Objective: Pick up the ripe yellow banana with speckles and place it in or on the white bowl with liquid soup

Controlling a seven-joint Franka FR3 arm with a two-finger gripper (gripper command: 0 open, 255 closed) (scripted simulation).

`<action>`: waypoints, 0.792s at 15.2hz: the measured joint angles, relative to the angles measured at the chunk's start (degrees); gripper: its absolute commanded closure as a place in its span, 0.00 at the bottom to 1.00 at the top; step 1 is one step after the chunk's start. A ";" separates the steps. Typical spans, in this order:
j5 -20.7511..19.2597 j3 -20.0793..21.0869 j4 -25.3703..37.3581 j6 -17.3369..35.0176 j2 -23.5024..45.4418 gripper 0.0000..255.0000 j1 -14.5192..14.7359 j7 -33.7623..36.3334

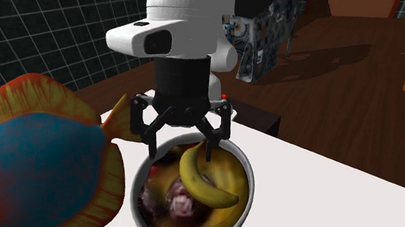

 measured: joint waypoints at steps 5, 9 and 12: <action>0.85 -0.06 2.44 -3.74 -1.53 0.00 0.22 -0.43; 1.46 -0.26 4.43 -6.70 -2.59 0.00 0.28 -0.97; 1.48 -0.28 4.54 -6.86 -2.61 0.00 0.28 -1.01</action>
